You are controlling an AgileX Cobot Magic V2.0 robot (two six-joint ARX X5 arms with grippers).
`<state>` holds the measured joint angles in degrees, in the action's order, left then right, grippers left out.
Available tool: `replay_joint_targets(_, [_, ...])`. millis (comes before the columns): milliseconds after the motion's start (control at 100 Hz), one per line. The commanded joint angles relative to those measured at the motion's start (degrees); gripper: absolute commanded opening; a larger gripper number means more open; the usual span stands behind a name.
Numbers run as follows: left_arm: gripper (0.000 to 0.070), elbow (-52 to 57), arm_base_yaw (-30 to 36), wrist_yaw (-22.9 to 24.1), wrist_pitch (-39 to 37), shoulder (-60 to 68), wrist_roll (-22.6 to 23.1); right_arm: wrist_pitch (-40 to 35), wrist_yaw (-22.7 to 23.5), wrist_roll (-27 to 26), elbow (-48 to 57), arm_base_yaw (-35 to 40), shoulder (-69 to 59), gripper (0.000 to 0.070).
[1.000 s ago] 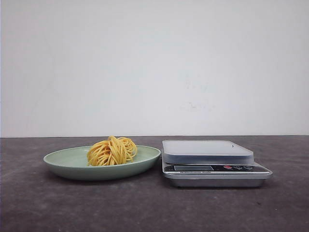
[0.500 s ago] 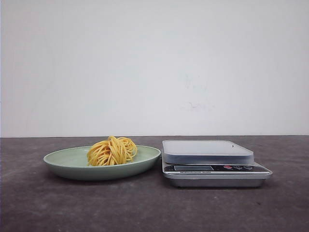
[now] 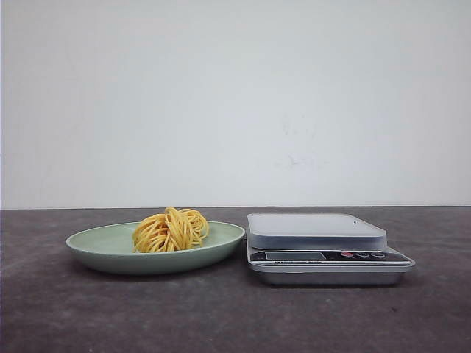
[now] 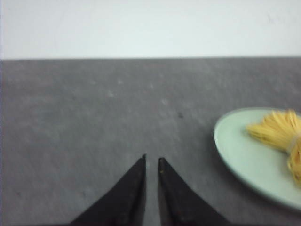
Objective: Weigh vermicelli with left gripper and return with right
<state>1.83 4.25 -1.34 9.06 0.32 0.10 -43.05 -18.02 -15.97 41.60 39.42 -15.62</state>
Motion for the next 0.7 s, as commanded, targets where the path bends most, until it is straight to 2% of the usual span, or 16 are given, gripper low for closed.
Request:
replay_joint_targets(0, [0.0012, -1.1, -0.1, -0.2, -0.3, -0.1, 0.8, 0.6, 0.0, -0.8, 0.5, 0.5, 0.0, 0.0006])
replay_joint_targets(120, [0.0012, -1.1, -0.1, -0.2, 1.8, -0.1, 0.7, 0.6, 0.0, -0.8, 0.5, 0.5, 0.0, 0.0007])
replay_joint_targets(690, [0.0012, -1.0, -0.1, -0.2, 1.7, -0.1, -0.4, 0.6, 0.0, -0.8, 0.5, 0.5, 0.0, 0.0006])
